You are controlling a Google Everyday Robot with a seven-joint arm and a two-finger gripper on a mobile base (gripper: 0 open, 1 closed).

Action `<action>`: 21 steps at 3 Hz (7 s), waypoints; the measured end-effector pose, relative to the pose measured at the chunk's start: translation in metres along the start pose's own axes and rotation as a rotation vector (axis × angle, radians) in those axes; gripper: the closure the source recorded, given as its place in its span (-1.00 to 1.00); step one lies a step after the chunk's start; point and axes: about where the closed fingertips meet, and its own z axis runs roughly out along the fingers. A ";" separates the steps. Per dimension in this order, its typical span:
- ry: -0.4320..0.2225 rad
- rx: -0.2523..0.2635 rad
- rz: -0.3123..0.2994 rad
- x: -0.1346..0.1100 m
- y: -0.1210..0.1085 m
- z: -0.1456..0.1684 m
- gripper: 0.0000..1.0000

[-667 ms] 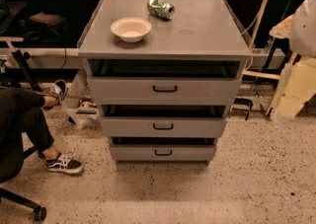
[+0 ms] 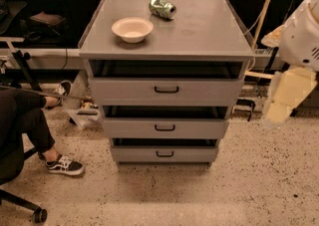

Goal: Open bottom drawer

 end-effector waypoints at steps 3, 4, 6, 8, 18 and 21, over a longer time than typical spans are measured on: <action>-0.277 -0.421 0.164 -0.101 0.099 0.279 -1.00; -0.301 -0.439 0.258 -0.118 0.098 0.359 -1.00; -0.293 -0.425 0.321 -0.117 0.077 0.422 -1.00; 0.028 -0.207 0.209 -0.062 0.078 0.385 -1.00; 0.108 -0.121 0.345 0.245 -0.004 0.535 -1.00; 0.085 -0.277 0.180 0.222 0.026 0.621 -1.00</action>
Offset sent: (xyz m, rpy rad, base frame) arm 0.0255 0.2281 -0.3146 0.5685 0.3501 0.0207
